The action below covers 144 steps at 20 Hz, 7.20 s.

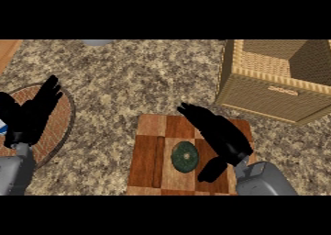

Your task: Pick the squash from the cutting board and place it in the basket

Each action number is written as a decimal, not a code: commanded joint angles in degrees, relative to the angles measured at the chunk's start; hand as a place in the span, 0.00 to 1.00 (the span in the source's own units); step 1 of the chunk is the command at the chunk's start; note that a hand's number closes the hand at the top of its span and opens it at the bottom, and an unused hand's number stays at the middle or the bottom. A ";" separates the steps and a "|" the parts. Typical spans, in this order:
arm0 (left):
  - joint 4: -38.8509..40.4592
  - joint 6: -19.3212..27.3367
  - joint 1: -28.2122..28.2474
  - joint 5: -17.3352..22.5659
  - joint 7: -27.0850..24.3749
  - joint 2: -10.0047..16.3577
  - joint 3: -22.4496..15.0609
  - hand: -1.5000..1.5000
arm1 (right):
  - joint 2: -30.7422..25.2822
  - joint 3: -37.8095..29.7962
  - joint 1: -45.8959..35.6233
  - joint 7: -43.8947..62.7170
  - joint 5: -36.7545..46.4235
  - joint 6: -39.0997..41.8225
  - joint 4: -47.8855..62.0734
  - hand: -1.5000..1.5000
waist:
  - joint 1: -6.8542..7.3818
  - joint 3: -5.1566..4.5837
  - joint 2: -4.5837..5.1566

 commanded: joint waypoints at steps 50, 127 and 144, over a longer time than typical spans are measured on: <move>0.02 -4.15 0.28 -5.83 -0.45 -5.85 4.05 0.50 | 10.14 27.29 10.42 28.66 11.29 -20.01 -1.25 1.00 | 0.85 0.00 -0.05; -2.41 -2.80 -0.79 -7.69 2.30 -8.52 4.21 0.50 | -3.52 -37.53 -29.55 11.87 2.49 -42.60 21.92 0.00 | 0.05 0.01 0.00; -1.61 -6.57 1.48 -4.71 0.23 -4.60 8.33 0.50 | -19.93 -63.84 -4.58 6.93 -33.72 -19.00 4.89 0.00 | -1.15 0.02 -0.22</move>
